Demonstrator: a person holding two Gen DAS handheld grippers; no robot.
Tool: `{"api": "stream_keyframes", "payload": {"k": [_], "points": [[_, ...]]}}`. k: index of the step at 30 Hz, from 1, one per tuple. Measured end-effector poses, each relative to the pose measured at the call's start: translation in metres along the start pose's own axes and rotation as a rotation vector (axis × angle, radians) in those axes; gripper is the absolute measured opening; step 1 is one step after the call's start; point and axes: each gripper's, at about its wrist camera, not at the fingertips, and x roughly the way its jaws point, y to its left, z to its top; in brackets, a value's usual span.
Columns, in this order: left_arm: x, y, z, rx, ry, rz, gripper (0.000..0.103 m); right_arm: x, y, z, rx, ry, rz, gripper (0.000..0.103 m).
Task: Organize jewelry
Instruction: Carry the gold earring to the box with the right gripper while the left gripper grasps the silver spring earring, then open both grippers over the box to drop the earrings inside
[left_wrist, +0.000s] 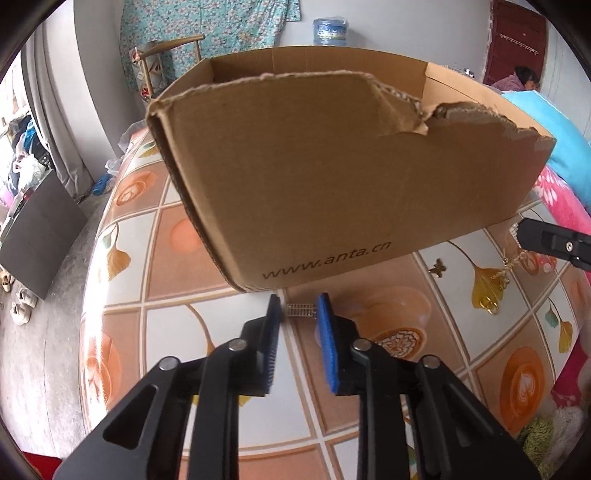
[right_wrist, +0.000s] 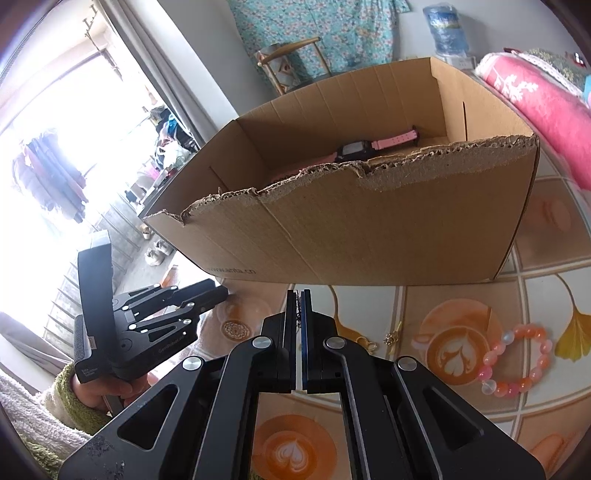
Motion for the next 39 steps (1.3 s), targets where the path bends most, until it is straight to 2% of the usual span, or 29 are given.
{"api": "stream_keyframes", "payload": {"k": [3, 9, 15, 19, 22, 24, 27, 31, 37, 39], "points": [[-0.001, -0.002, -0.002, 0.023, -0.009, 0.002, 0.014, -0.003, 0.001, 0.0, -0.005, -0.007, 0.0, 0.0], [-0.004, 0.007, -0.006, 0.006, -0.016, -0.017, 0.014, -0.009, 0.002, -0.001, -0.011, -0.023, -0.009, 0.0], [-0.031, 0.0, -0.011, 0.036, -0.06, -0.035, 0.014, -0.021, 0.011, 0.002, -0.042, -0.053, -0.014, 0.0], [-0.072, -0.004, -0.004, 0.064, -0.134, -0.098, 0.014, -0.04, 0.024, 0.014, -0.084, -0.106, 0.015, 0.0], [-0.105, -0.004, 0.013, 0.077, -0.215, -0.121, 0.014, -0.056, 0.032, 0.032, -0.117, -0.17, 0.04, 0.0], [-0.125, -0.003, 0.032, 0.075, -0.286, -0.147, 0.014, -0.065, 0.035, 0.047, -0.146, -0.215, 0.049, 0.0], [-0.128, -0.005, 0.063, 0.051, -0.323, -0.211, 0.014, -0.067, 0.033, 0.071, -0.177, -0.25, 0.051, 0.0], [-0.098, -0.008, 0.1, 0.026, -0.249, -0.217, 0.014, -0.046, 0.014, 0.106, -0.173, -0.219, 0.024, 0.0], [-0.028, -0.013, 0.148, -0.073, -0.069, -0.362, 0.014, 0.005, -0.023, 0.14, -0.099, -0.059, -0.021, 0.0], [-0.006, -0.018, 0.161, -0.098, -0.004, -0.379, 0.014, 0.021, -0.033, 0.147, -0.074, -0.016, -0.019, 0.0]]}}
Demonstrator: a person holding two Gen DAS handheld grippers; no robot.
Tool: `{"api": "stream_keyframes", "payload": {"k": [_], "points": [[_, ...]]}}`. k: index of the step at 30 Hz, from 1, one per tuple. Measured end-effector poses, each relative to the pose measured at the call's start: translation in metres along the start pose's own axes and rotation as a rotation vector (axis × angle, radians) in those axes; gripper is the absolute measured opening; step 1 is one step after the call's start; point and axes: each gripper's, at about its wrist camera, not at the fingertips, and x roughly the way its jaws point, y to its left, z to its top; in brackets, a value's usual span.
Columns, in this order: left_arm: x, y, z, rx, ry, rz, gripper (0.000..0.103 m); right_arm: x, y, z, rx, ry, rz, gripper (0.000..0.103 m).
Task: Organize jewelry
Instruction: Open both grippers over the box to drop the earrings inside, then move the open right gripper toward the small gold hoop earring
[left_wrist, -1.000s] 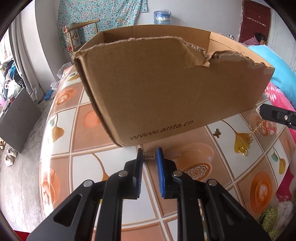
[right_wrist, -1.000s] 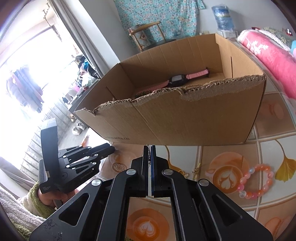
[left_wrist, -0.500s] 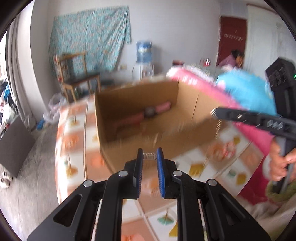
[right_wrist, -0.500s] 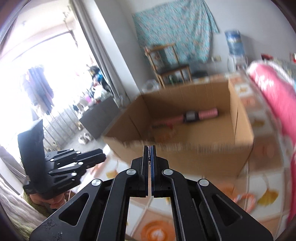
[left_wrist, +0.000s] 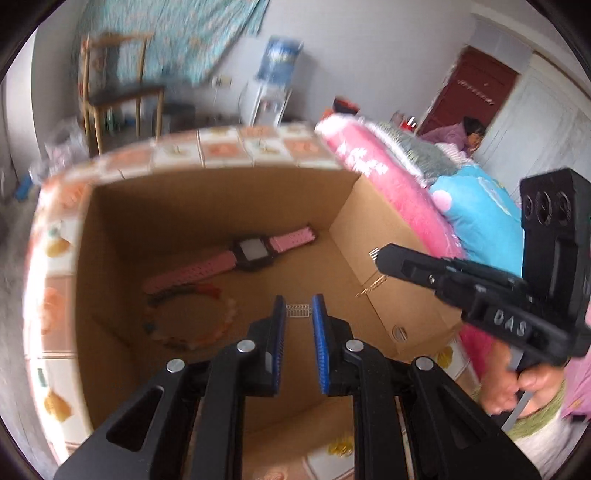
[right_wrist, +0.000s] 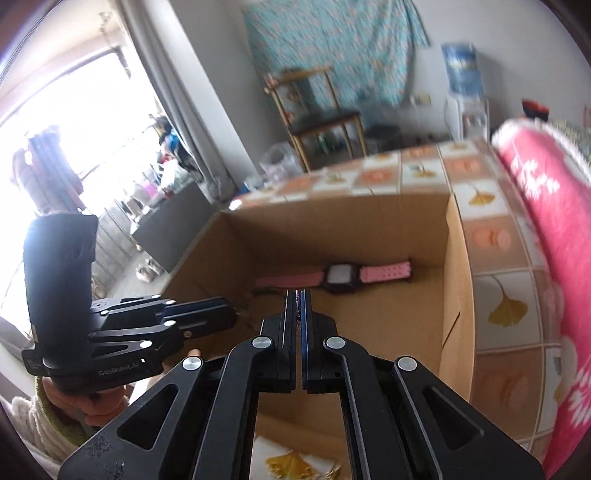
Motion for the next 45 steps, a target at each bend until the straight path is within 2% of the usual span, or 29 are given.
{"api": "stream_keyframes", "payload": {"k": [4, 8, 11, 17, 21, 23, 27, 32, 36, 39, 42, 45], "points": [[0.033, 0.001, 0.019, -0.018, 0.072, 0.008, 0.014, 0.013, -0.011, 0.005, 0.017, 0.028, -0.009, 0.004], [0.049, 0.004, 0.027, -0.063, 0.118, -0.01, 0.015, 0.011, -0.021, 0.01, 0.049, 0.01, -0.007, 0.008], [0.047, 0.005, 0.028, -0.068, 0.1, -0.011, 0.02, -0.001, -0.019, 0.009, 0.059, -0.018, -0.001, 0.011], [0.028, 0.007, 0.027, -0.067, 0.057, -0.004, 0.02, -0.029, -0.016, 0.004, 0.067, -0.069, 0.001, 0.011], [0.001, 0.004, 0.02, -0.047, -0.002, -0.004, 0.024, -0.053, -0.01, 0.0, 0.072, -0.118, 0.005, 0.02], [-0.019, 0.0, 0.012, -0.019, -0.043, -0.001, 0.026, -0.07, -0.004, -0.005, 0.063, -0.145, 0.009, 0.024], [-0.07, -0.008, -0.019, 0.057, -0.153, 0.013, 0.031, -0.094, 0.005, -0.019, 0.043, -0.167, 0.036, 0.024], [-0.115, -0.009, -0.064, 0.125, -0.225, 0.014, 0.036, -0.112, 0.013, -0.048, 0.028, -0.155, 0.034, 0.024], [-0.133, -0.011, -0.106, 0.173, -0.218, 0.04, 0.04, -0.115, 0.009, -0.079, 0.068, -0.118, 0.027, 0.024], [-0.132, -0.01, -0.126, 0.155, -0.199, 0.033, 0.04, -0.107, 0.007, -0.098, 0.101, -0.069, 0.03, 0.024], [-0.116, -0.008, -0.143, 0.091, -0.155, -0.03, 0.04, -0.087, 0.003, -0.12, 0.147, 0.014, 0.066, 0.025], [-0.095, -0.015, -0.153, 0.094, -0.121, -0.031, 0.04, -0.062, 0.002, -0.141, 0.177, 0.099, 0.059, 0.028]]}}
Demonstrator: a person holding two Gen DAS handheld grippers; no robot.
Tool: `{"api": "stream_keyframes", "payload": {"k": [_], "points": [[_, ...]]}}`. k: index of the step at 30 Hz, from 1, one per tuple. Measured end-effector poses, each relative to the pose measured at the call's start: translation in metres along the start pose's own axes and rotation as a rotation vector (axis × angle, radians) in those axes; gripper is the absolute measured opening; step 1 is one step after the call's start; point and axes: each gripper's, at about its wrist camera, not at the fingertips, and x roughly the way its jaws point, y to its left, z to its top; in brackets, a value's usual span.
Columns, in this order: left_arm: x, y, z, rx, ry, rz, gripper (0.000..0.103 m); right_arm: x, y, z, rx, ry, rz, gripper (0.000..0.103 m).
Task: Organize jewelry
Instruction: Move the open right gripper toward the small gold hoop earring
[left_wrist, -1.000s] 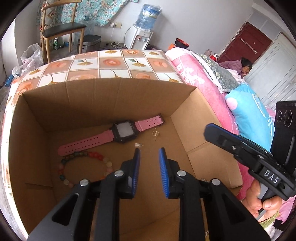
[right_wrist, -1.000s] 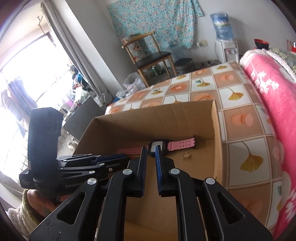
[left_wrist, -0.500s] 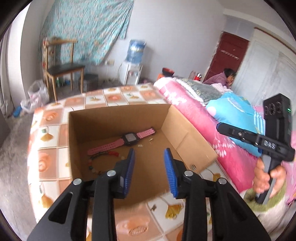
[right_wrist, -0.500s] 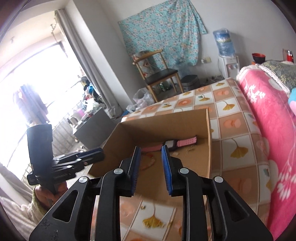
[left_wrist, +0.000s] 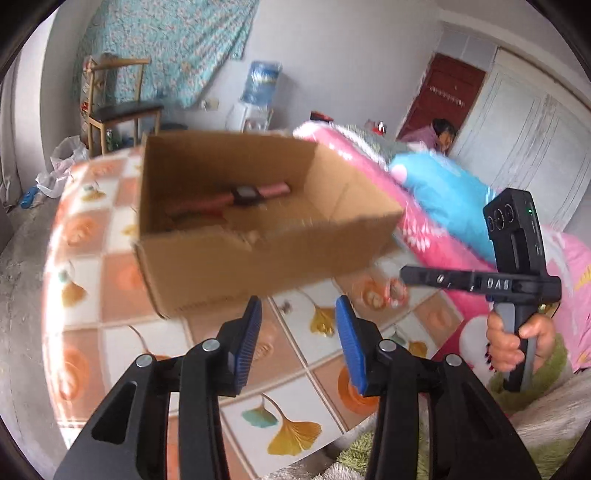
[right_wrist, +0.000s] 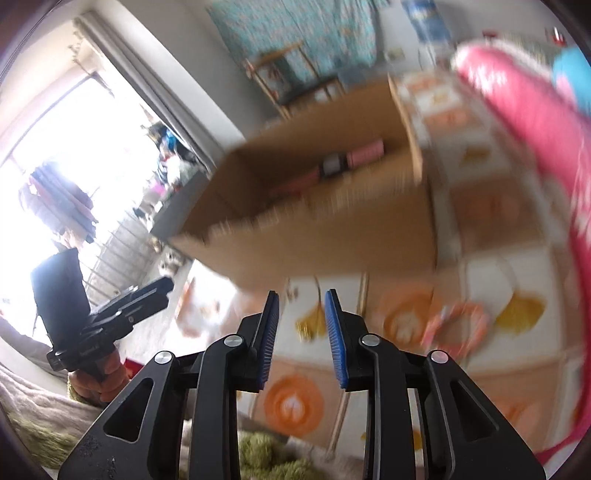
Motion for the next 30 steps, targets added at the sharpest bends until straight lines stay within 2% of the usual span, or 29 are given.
{"api": "stream_keyframes", "payload": {"k": [5, 9, 12, 19, 30], "points": [[0.044, -0.019, -0.021, 0.067, 0.086, -0.004, 0.04, 0.031, 0.001, -0.016, -0.004, 0.065, -0.054, 0.037], [0.075, -0.029, -0.032, 0.16, 0.126, 0.06, 0.04, 0.044, 0.006, -0.021, -0.05, 0.078, -0.092, 0.037], [0.09, -0.028, -0.035, 0.19, 0.134, 0.116, 0.04, 0.049, 0.01, -0.024, -0.094, 0.08, -0.116, 0.028], [0.11, -0.021, -0.028, 0.179, 0.135, 0.109, 0.04, 0.064, 0.019, -0.026, -0.156, 0.101, -0.162, 0.015], [0.131, -0.035, -0.027, 0.275, 0.16, 0.161, 0.04, 0.077, 0.03, -0.024, -0.182, 0.104, -0.186, 0.014]]}}
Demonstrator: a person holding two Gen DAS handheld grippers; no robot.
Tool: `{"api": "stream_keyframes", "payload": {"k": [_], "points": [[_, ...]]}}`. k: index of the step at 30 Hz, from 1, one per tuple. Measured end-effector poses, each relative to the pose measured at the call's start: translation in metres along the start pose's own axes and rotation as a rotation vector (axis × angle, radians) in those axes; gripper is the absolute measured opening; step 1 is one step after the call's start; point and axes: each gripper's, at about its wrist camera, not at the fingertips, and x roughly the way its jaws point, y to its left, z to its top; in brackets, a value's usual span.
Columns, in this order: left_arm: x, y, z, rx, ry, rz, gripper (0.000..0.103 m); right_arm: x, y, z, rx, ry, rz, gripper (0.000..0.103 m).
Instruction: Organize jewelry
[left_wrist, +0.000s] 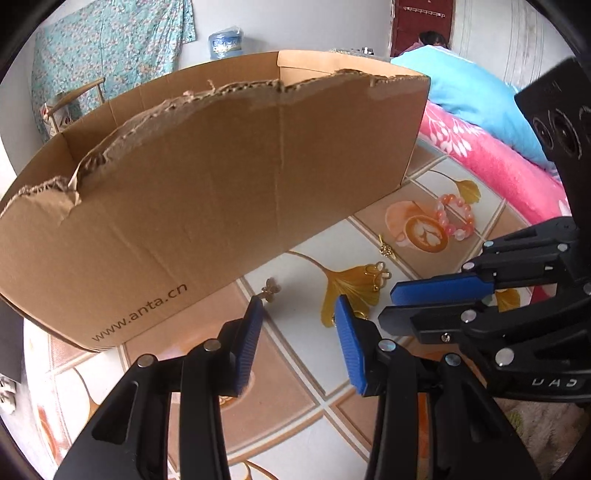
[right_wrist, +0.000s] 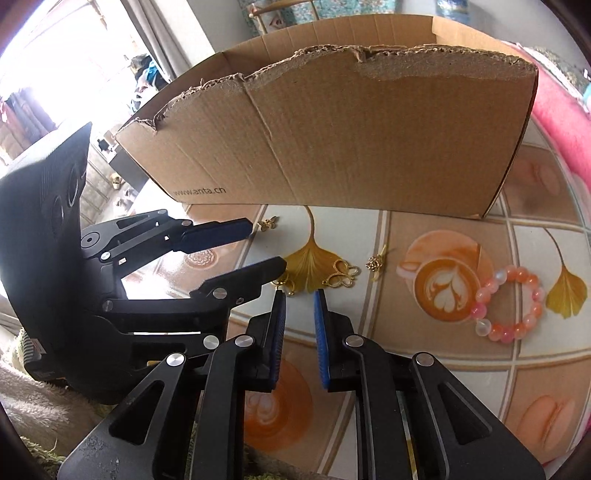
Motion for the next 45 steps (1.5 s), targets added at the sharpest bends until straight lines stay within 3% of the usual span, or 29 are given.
{"api": "stream_keyframes", "payload": {"k": [10, 14, 17, 24, 30, 33, 40, 42, 45], "points": [[-0.011, 0.017, -0.013, -0.048, 0.013, 0.029, 0.038, 0.002, 0.012, -0.002, -0.066, -0.006, 0.022, 0.019], [-0.016, 0.026, -0.018, -0.086, 0.007, 0.028, 0.037, 0.008, 0.022, -0.004, -0.131, -0.001, 0.047, 0.02], [-0.017, 0.03, -0.02, -0.1, -0.001, 0.022, 0.036, 0.012, 0.031, -0.006, -0.199, -0.01, 0.06, 0.03], [-0.019, 0.039, -0.022, -0.14, -0.021, -0.021, 0.033, 0.019, 0.046, -0.005, -0.338, -0.041, 0.055, 0.031], [-0.019, 0.038, -0.024, -0.127, -0.032, -0.028, 0.033, 0.02, 0.049, -0.004, -0.426, -0.054, 0.057, 0.024], [-0.021, 0.039, -0.026, -0.113, -0.035, -0.023, 0.033, 0.019, 0.046, -0.002, -0.435, -0.05, 0.058, 0.009], [-0.021, 0.034, -0.025, -0.088, -0.033, -0.002, 0.033, 0.01, 0.036, -0.007, -0.395, -0.049, 0.04, 0.008], [-0.021, 0.035, -0.025, -0.087, -0.03, 0.0, 0.033, 0.006, 0.032, -0.008, -0.37, -0.051, 0.029, 0.0], [-0.025, 0.034, -0.025, -0.086, -0.038, -0.01, 0.033, 0.008, 0.026, -0.01, -0.307, -0.041, 0.037, 0.0]]}}
